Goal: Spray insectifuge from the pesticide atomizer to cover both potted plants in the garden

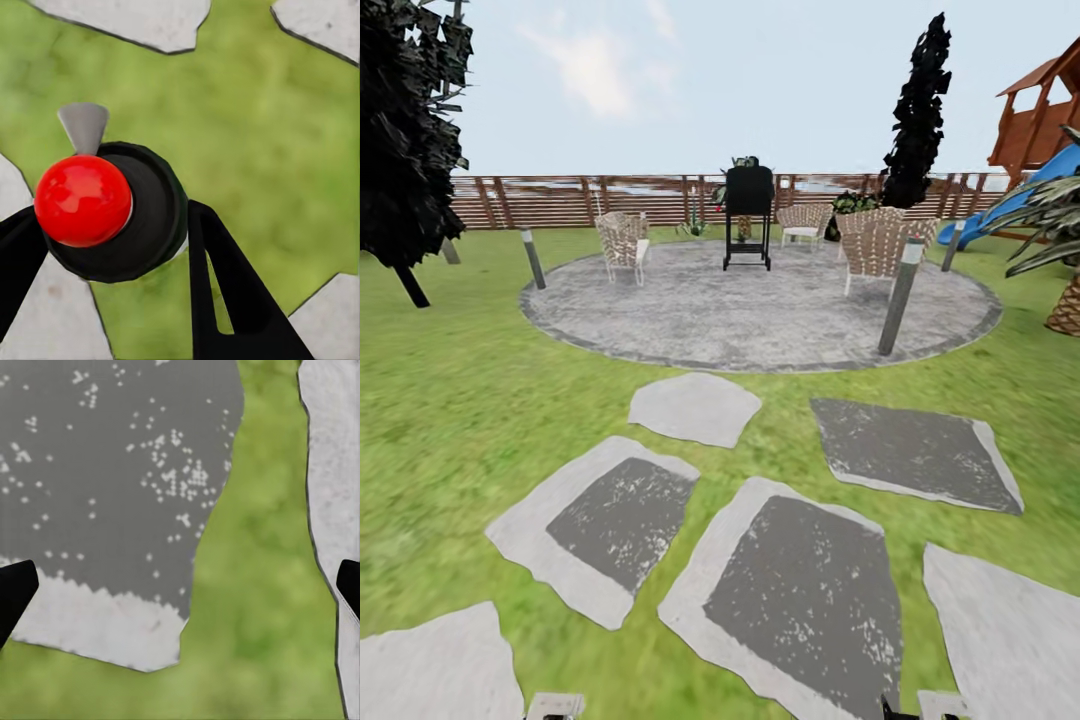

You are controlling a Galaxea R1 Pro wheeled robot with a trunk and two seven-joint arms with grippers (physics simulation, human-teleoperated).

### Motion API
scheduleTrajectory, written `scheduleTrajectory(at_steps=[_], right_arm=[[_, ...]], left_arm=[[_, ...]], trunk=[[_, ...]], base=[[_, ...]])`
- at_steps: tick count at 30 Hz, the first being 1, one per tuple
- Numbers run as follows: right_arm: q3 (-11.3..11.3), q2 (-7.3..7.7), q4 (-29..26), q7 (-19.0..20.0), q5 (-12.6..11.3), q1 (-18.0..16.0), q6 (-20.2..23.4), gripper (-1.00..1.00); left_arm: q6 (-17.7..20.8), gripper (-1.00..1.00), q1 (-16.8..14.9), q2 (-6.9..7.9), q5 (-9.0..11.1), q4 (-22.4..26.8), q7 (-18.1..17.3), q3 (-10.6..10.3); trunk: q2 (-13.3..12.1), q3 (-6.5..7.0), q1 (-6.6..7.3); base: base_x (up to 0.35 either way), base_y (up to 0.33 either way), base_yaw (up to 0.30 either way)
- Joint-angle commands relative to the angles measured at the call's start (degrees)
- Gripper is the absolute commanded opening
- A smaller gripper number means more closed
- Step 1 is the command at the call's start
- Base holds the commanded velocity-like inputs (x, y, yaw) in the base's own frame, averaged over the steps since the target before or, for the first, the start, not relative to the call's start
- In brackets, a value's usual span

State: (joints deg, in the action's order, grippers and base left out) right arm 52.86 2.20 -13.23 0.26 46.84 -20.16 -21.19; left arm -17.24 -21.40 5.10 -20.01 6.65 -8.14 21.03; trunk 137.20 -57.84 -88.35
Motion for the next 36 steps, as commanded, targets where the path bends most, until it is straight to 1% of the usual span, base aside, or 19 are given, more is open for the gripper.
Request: scheduleTrajectory(at_steps=[1, 36], right_arm=[[0.5, 0.00, 0.1, 0.0, 0.5, -0.1, -0.3, 1.00], [0.5, 0.00, 0.1, 0.2, 0.6, -0.1, -0.3, 1.00]], left_arm=[[-0.2, -1.00, 0.0, 0.00, -0.4, 0.0, -0.3, 0.5], [-0.2, -1.00, 0.0, 0.00, -0.3, -0.1, -0.3, 0.5]], trunk=[[0.0, -0.05, -0.02], [0.0, -0.05, -0.02]], base=[[0.339, 0.000, 0.000], [0.339, 0.000, 0.000]])
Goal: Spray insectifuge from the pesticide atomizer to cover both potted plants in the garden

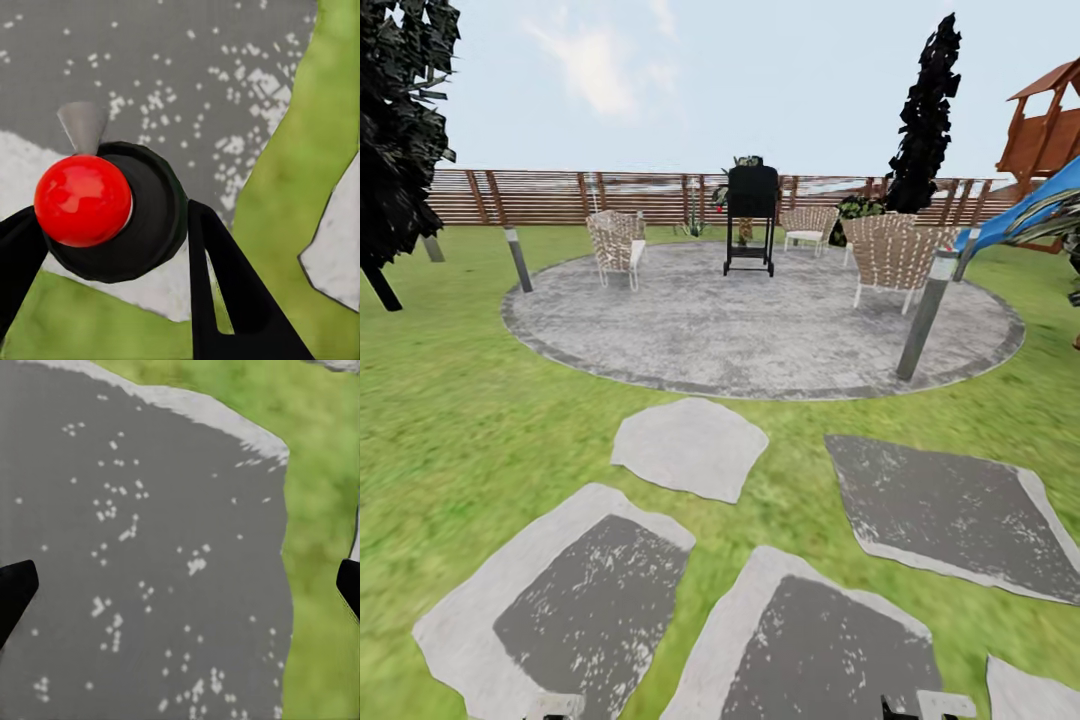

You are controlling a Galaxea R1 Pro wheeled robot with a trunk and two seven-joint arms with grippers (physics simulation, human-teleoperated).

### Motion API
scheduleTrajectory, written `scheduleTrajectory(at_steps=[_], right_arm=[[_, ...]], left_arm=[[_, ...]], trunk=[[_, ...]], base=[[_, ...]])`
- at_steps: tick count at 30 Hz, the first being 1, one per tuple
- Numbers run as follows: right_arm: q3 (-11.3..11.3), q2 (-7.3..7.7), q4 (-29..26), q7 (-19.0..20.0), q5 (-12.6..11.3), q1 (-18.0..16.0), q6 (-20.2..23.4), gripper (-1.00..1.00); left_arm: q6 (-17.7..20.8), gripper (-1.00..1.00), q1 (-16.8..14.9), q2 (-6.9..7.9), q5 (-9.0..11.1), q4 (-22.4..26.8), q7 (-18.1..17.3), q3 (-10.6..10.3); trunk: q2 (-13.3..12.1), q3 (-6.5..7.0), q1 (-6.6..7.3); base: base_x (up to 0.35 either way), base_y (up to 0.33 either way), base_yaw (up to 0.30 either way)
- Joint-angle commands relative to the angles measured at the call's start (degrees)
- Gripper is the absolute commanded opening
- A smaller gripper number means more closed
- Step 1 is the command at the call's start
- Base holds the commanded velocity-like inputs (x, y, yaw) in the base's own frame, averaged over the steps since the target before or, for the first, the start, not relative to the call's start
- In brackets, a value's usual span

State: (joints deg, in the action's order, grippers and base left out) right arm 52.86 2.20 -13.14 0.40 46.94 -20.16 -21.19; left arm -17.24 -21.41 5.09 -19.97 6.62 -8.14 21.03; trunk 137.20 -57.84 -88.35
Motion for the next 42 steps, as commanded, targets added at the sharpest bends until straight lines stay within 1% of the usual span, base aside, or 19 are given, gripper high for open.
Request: scheduleTrajectory(at_steps=[1, 42], right_arm=[[0.5, 0.00, 0.0, 0.0, 0.5, -0.1, -0.3, 1.00], [0.5, 0.00, 0.0, 0.0, 0.5, -0.1, -0.3, 1.00]], left_arm=[[-0.2, -1.00, 0.0, 0.00, -0.4, 0.0, -0.3, 0.5], [-0.2, -1.00, 0.0, 0.00, -0.3, 0.0, -0.3, 0.5]], trunk=[[0.0, -0.05, -0.02], [0.0, -0.05, -0.02]], base=[[0.339, 0.000, 0.000], [0.339, 0.000, 0.000]])
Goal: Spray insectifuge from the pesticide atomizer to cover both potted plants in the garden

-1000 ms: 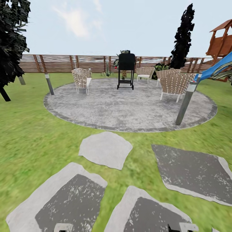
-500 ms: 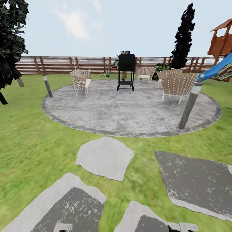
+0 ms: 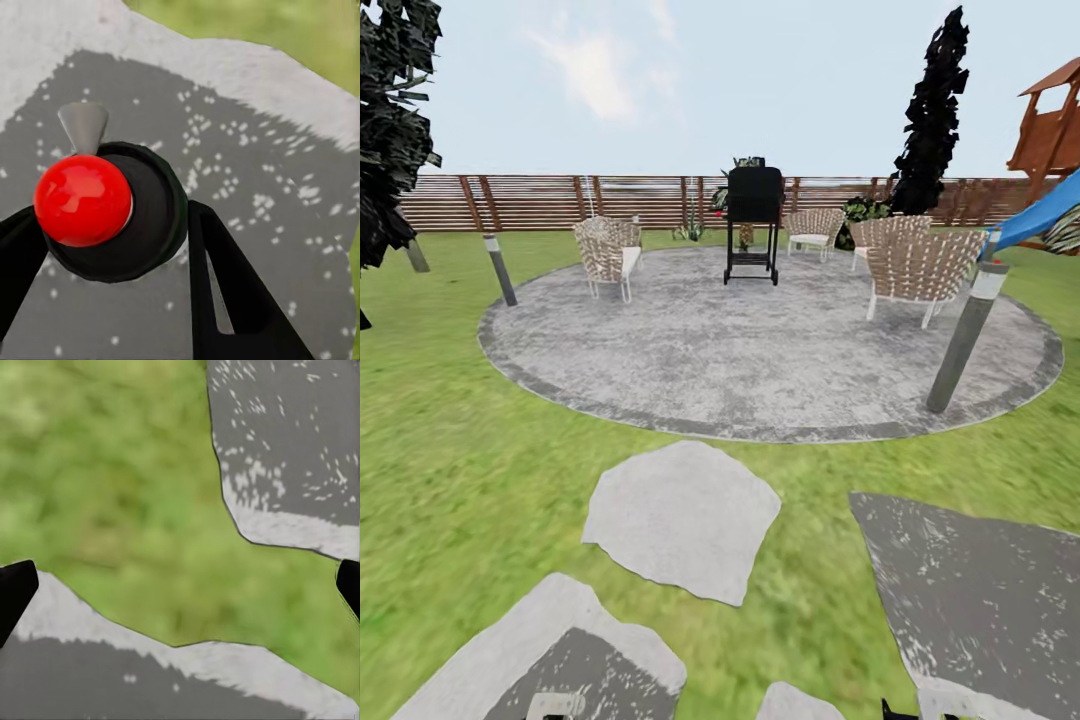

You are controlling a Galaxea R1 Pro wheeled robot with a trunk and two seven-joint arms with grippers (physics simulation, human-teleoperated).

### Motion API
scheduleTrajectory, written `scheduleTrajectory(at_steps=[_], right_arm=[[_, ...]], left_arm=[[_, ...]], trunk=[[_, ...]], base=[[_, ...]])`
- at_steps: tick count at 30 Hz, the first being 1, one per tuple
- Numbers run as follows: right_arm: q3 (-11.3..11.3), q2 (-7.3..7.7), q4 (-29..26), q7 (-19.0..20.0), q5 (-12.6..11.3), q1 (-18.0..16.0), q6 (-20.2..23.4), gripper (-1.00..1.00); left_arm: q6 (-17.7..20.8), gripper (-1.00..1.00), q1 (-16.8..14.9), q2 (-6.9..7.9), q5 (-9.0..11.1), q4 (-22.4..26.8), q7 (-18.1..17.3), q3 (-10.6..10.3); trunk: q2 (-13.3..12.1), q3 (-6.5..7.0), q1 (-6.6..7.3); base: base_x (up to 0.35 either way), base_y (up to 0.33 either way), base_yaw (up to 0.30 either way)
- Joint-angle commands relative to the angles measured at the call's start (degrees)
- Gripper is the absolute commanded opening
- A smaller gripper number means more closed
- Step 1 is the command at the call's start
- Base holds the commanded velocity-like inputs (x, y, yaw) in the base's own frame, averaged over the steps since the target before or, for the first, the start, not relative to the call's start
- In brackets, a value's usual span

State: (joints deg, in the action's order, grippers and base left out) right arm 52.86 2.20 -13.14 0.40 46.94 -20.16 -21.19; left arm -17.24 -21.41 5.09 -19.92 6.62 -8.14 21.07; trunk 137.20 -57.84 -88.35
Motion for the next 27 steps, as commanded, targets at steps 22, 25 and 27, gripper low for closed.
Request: scheduleTrajectory(at_steps=[22, 25, 27], right_arm=[[0.5, 0.00, 0.0, 0.1, 0.5, -0.1, -0.3, 1.00], [0.5, 0.00, 0.0, 0.1, 0.5, -0.1, -0.3, 1.00], [0.5, 0.00, 0.0, 0.1, 0.5, -0.1, -0.3, 1.00]], left_arm=[[-0.2, -1.00, 0.0, 0.00, -0.4, 0.0, -0.3, 0.5], [-0.2, -1.00, 0.0, 0.00, -0.4, 0.0, -0.3, 0.5], [-0.2, -1.00, 0.0, 0.00, -0.4, 0.0, -0.3, 0.5]], trunk=[[0.0, -0.05, -0.02], [0.0, -0.05, -0.02], [0.0, -0.05, -0.02]], base=[[0.339, 0.000, 0.000], [0.339, 0.000, 0.000], [0.339, 0.000, 0.000]])
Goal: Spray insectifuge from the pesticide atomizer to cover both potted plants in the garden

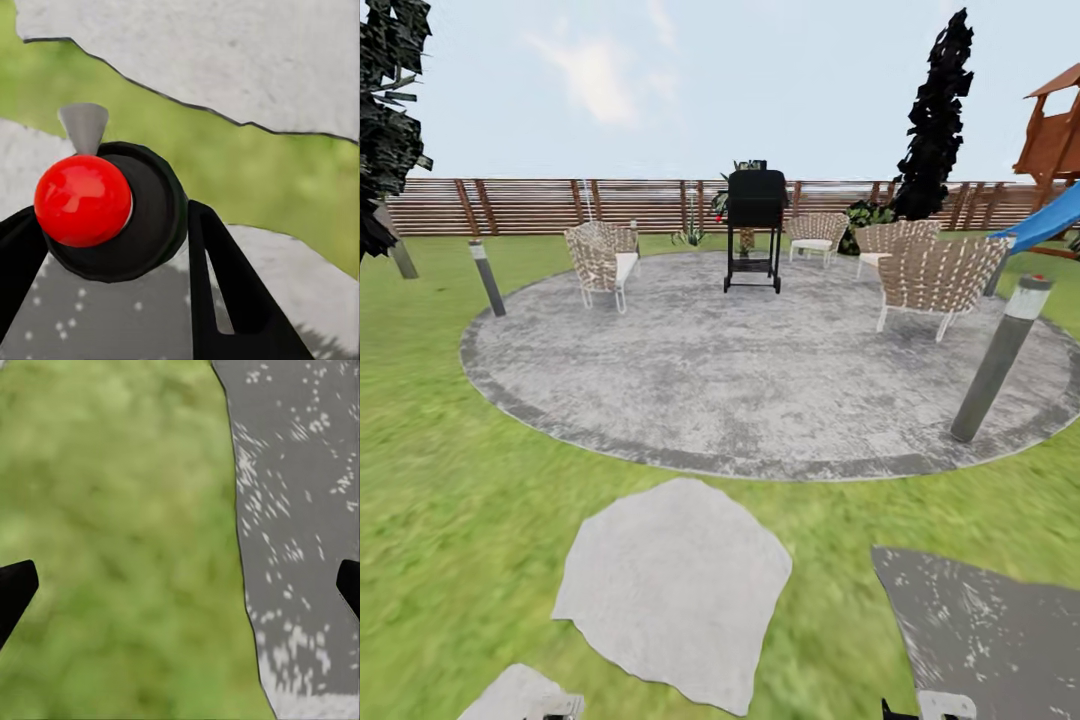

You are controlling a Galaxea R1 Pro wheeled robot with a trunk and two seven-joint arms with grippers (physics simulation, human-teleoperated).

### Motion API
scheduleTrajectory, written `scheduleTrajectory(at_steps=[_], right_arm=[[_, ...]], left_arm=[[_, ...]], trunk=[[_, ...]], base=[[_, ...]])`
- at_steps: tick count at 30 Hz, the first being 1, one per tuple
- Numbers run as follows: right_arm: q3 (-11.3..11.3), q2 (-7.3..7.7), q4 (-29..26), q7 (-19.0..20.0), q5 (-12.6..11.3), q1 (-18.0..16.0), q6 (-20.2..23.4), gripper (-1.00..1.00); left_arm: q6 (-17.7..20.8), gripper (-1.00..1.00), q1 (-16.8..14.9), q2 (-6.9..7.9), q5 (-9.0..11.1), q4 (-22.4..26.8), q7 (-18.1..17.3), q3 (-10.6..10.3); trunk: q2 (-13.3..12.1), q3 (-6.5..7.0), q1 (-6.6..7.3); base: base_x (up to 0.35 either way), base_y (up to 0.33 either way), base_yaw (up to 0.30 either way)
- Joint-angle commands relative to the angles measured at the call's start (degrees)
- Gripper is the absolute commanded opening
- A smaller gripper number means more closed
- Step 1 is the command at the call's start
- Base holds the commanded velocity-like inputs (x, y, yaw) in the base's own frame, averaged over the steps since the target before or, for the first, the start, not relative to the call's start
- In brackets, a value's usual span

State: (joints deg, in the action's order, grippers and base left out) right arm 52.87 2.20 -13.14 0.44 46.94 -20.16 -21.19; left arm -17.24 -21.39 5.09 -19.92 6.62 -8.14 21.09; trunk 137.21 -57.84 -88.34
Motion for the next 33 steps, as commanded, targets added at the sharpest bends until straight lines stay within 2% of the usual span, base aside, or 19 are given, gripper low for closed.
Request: scheduleTrajectory(at_steps=[1, 33], right_arm=[[0.5, 0.00, 0.0, 0.1, 0.5, -0.1, -0.3, 1.00], [0.5, 0.00, 0.0, 0.0, 0.5, -0.1, -0.3, 1.00]], left_arm=[[-0.2, -1.00, 0.0, 0.00, -0.4, 0.0, -0.3, 0.5], [-0.2, -1.00, 0.0, 0.00, -0.4, 0.0, -0.3, 0.5]], trunk=[[0.0, -0.05, -0.03], [0.0, -0.05, -0.03]], base=[[0.339, 0.000, 0.000], [0.339, 0.000, 0.000]])
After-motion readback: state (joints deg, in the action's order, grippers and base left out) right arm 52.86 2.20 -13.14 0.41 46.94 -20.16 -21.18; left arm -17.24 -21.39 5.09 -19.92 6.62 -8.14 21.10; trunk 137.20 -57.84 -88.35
